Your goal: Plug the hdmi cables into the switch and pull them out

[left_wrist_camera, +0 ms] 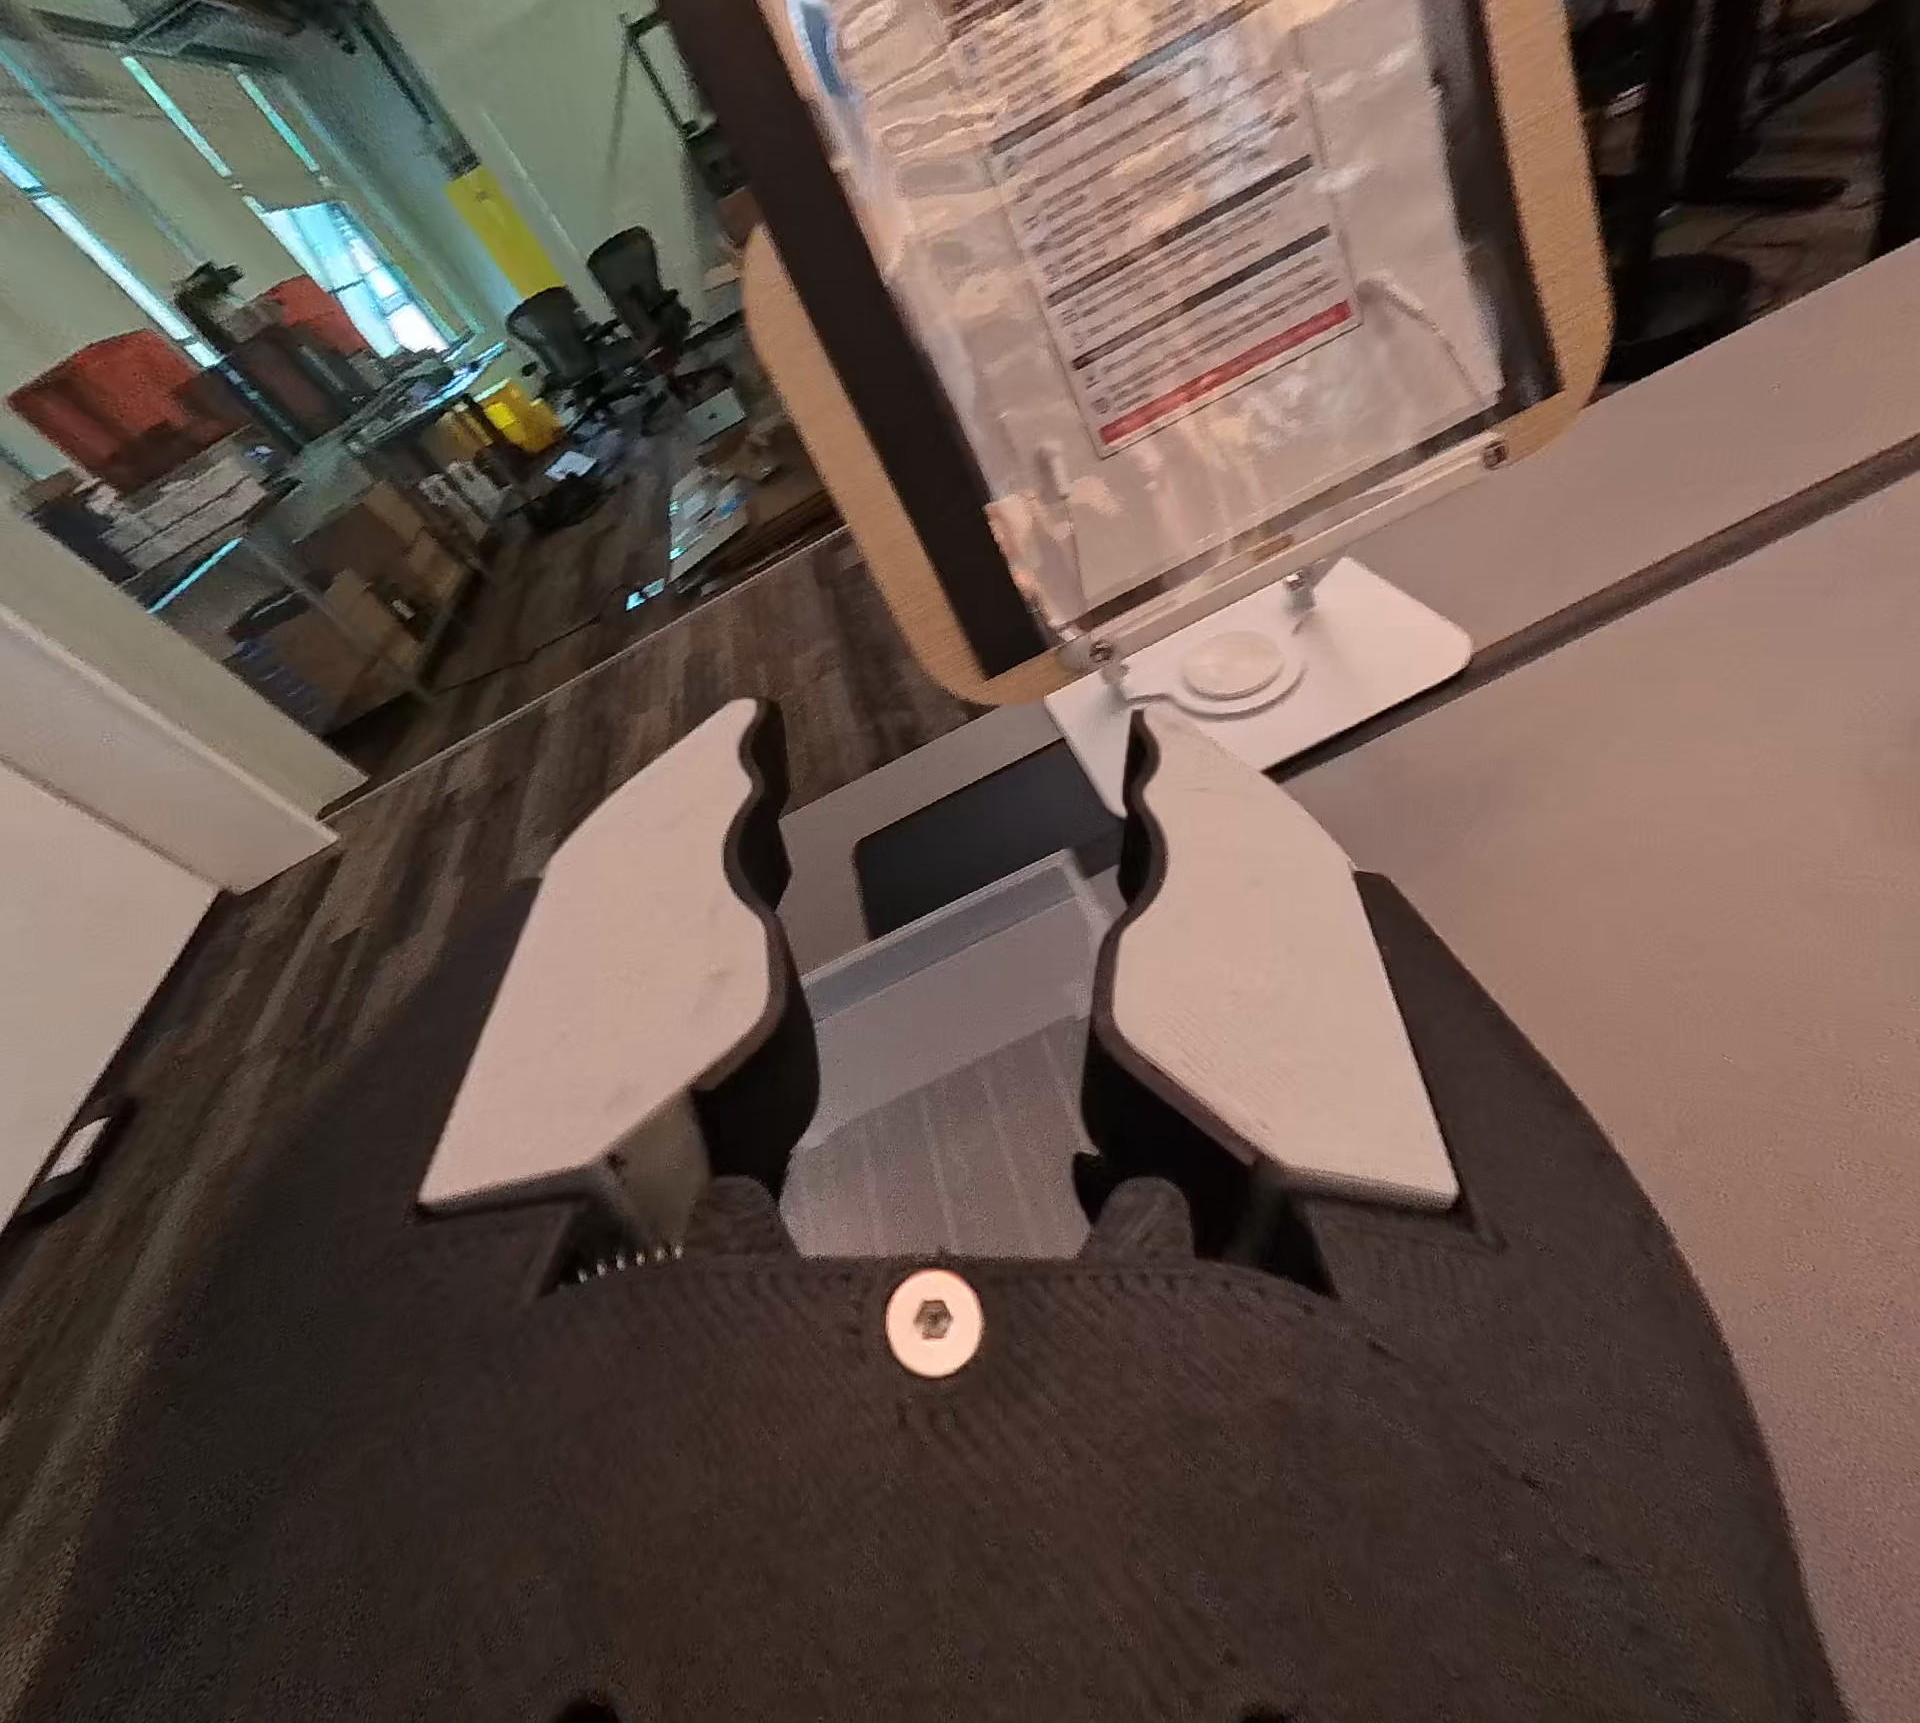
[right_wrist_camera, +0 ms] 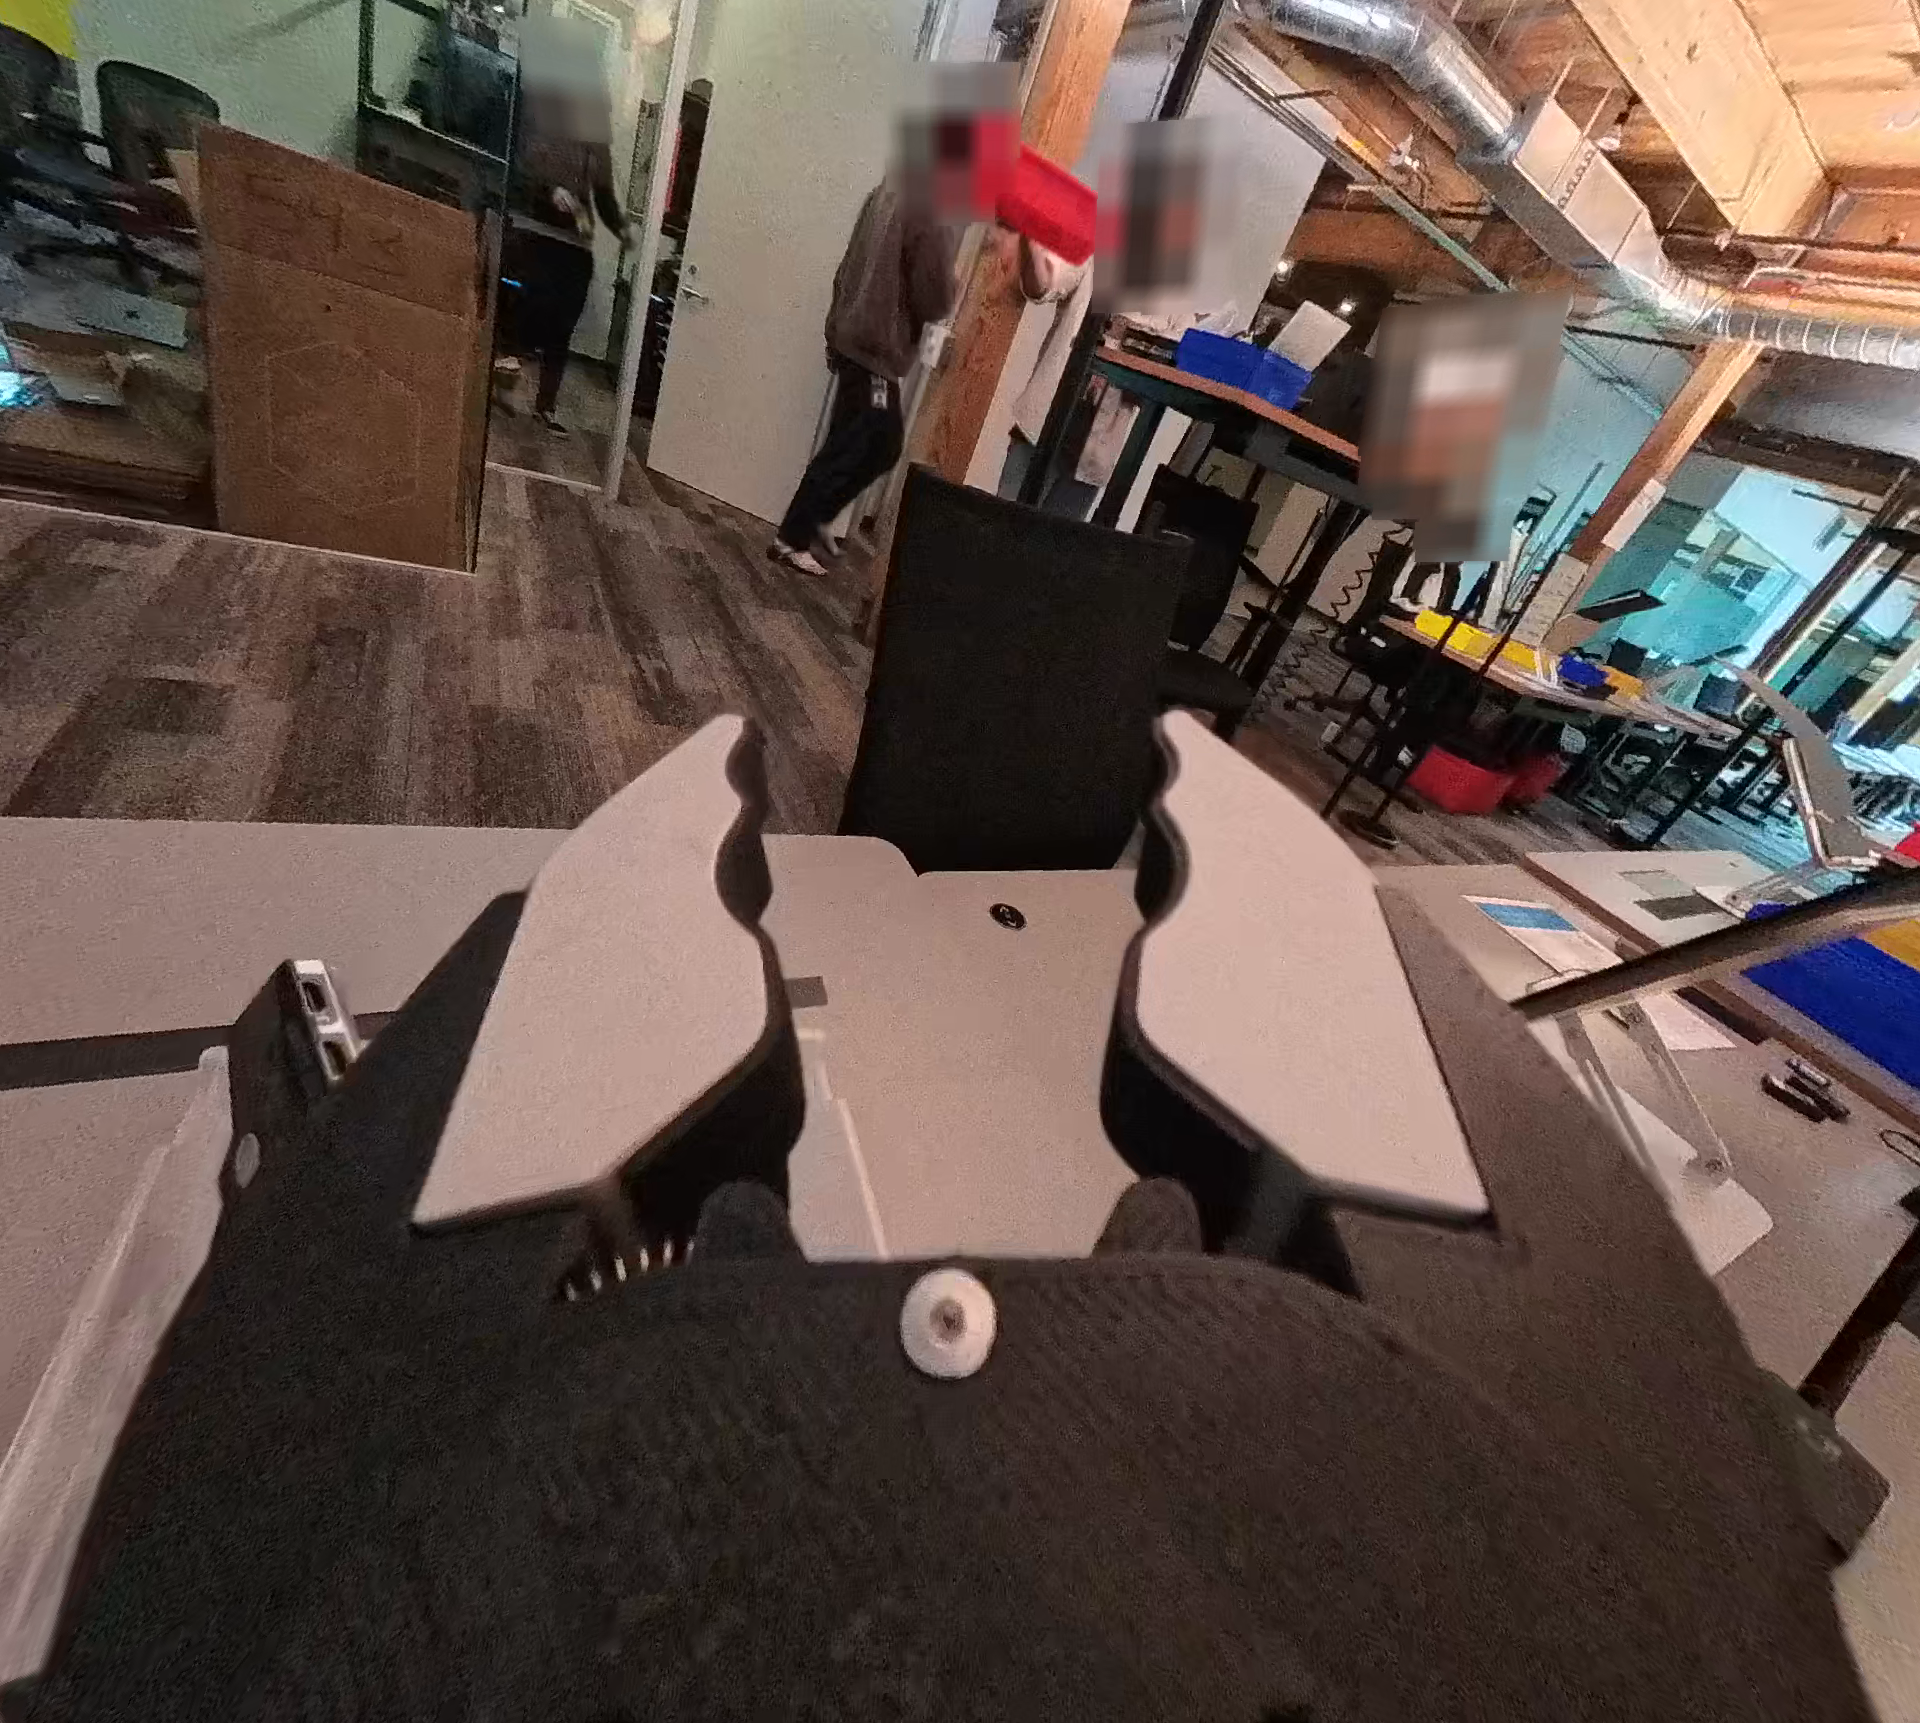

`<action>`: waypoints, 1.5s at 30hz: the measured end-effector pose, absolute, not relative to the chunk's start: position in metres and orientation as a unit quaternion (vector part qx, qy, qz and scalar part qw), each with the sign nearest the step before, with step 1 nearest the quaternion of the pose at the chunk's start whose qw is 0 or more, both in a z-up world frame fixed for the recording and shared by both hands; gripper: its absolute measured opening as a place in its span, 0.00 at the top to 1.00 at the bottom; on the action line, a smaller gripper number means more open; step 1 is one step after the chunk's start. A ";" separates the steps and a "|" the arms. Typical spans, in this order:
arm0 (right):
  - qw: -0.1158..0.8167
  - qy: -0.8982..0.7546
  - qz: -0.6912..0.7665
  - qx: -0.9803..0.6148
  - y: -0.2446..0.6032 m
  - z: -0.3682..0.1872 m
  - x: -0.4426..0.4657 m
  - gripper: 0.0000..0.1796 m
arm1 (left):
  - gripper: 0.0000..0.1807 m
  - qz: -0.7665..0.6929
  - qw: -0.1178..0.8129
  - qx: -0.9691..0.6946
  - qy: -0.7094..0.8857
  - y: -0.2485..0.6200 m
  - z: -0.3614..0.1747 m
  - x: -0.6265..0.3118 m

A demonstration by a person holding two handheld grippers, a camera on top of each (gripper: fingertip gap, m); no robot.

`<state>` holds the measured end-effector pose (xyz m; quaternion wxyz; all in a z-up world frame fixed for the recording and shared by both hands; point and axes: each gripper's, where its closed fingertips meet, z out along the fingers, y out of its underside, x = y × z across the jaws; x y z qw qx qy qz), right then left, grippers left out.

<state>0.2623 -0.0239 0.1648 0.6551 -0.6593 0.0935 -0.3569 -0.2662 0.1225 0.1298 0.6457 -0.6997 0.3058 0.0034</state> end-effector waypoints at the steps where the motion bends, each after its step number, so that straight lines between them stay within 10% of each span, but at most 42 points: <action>1: 0.653 0.101 -0.362 -0.657 -0.026 0.165 0.262 0.61 | 0.65 -0.006 0.644 -0.699 0.311 0.121 0.128 -0.259; 10: 0.620 0.063 -0.319 -0.715 -0.012 0.143 0.257 0.61 | 0.57 0.013 0.584 -0.759 0.288 0.128 0.107 -0.291; 16: 0.393 0.046 0.008 -0.919 -0.048 0.022 0.255 0.62 | 0.59 -0.002 0.350 -0.922 0.164 0.114 0.027 -0.417; 24: 0.214 0.126 0.089 -0.964 -0.101 -0.071 0.287 0.65 | 0.53 -0.024 0.178 -0.979 0.100 0.089 -0.045 -0.475; 30: 0.125 0.112 0.110 -0.980 -0.093 -0.116 0.281 0.86 | 0.67 -0.065 0.034 -0.985 0.153 0.074 -0.100 -0.465; 35: 0.083 0.084 0.066 -0.991 -0.094 -0.123 0.279 0.88 | 0.97 -0.066 0.003 -0.983 0.168 0.072 -0.116 -0.471; 45: 0.042 -0.025 0.075 -0.996 -0.068 -0.120 0.205 0.86 | 0.93 -0.019 -0.041 -0.958 0.282 0.072 -0.118 -0.390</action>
